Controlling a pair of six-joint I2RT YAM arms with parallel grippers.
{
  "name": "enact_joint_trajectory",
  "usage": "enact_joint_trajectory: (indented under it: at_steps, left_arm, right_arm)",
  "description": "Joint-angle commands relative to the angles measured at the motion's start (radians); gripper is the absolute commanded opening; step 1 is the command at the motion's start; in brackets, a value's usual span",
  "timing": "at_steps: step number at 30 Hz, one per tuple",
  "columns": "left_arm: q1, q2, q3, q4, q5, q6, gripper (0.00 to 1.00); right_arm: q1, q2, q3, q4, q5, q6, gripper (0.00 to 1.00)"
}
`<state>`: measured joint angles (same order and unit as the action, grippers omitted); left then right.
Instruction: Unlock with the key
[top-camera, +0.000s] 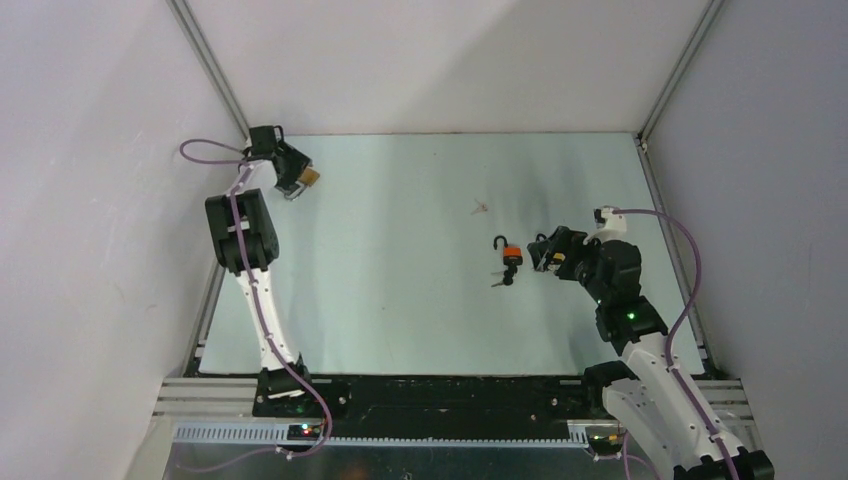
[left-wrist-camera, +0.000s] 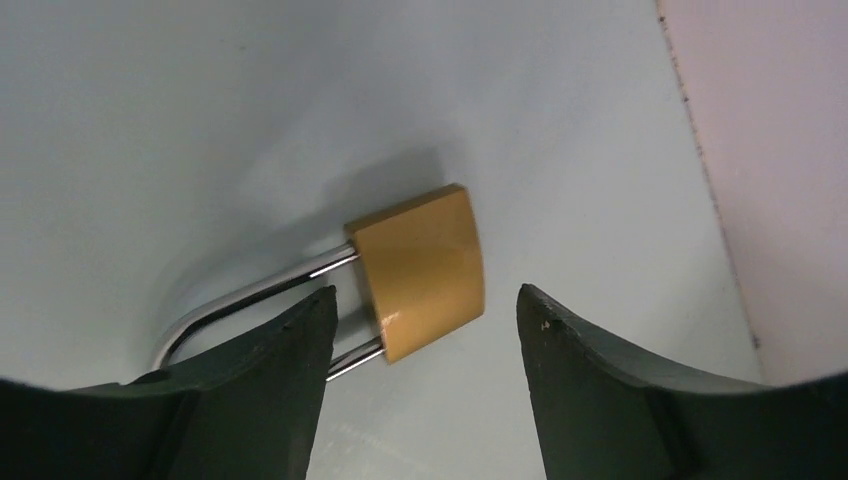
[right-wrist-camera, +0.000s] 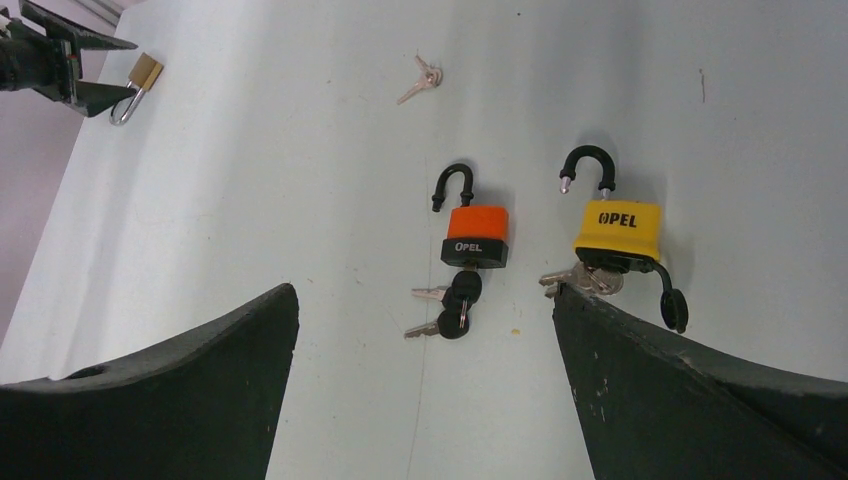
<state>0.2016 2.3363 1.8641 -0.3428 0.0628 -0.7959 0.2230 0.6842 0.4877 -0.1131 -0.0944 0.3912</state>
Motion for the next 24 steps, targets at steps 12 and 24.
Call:
enact_joint_trajectory:
  at_steps: [12,24]
  left_arm:
    - [-0.054,0.000,-0.073,0.024,0.216,-0.094,0.69]
    - [-0.311,-0.288,-0.502,0.021,0.229,0.043,0.65]
  right_arm:
    - [-0.008,-0.017,-0.003,0.003,0.002,-0.007,0.99]
    - [-0.019,-0.006,-0.003,0.033,-0.037,-0.032,0.99]
